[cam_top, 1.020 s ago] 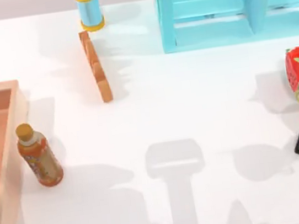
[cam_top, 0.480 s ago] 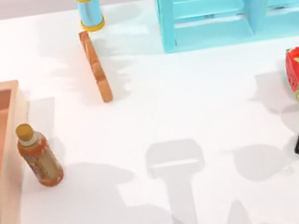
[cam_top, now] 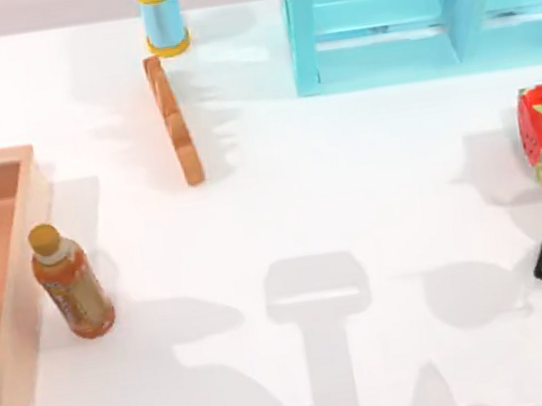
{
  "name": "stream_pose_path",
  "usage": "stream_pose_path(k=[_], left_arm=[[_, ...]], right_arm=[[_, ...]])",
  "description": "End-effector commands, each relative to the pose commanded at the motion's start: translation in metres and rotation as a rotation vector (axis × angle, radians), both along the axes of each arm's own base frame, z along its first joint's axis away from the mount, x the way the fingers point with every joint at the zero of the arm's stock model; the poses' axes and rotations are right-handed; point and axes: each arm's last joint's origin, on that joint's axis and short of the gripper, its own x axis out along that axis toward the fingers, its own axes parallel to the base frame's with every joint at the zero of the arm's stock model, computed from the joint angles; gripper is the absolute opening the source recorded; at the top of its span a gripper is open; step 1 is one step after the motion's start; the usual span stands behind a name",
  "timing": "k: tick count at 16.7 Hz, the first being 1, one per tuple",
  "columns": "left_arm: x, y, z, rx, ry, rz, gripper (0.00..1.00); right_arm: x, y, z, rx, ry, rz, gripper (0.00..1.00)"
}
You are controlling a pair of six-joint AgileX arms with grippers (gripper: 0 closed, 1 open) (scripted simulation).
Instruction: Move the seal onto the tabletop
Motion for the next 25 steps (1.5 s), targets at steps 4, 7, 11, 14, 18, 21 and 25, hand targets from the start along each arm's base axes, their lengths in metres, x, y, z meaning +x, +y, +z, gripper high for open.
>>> stream_pose_path(k=[4,7,11,14,18,21,25], left_arm=[[-0.001,0.0,-0.041,0.0,0.001,0.0,1.0],[-0.003,0.0,-0.06,0.0,0.001,0.0,1.0],[-0.003,0.0,-0.063,0.0,0.0,0.0,1.0],[-0.003,0.0,-0.063,0.0,0.0,0.0,0.85],[-0.003,0.0,-0.063,0.0,0.0,0.0,0.55],[-0.003,0.0,-0.063,0.0,0.0,0.0,0.32],[-0.003,0.0,-0.063,0.0,0.0,0.0,0.02]], right_arm=[[0.0,0.0,0.0,0.0,0.0,0.0,1.0],[0.0,0.0,0.0,0.0,0.0,0.0,1.0],[0.0,0.0,0.0,0.0,0.0,0.0,1.0],[0.0,0.0,0.0,0.0,0.0,0.0,1.0],[0.0,0.0,0.0,0.0,0.0,0.0,1.0],[0.0,0.0,0.0,0.0,0.0,0.0,1.0],[0.0,0.0,0.0,0.0,0.0,0.0,1.0]])
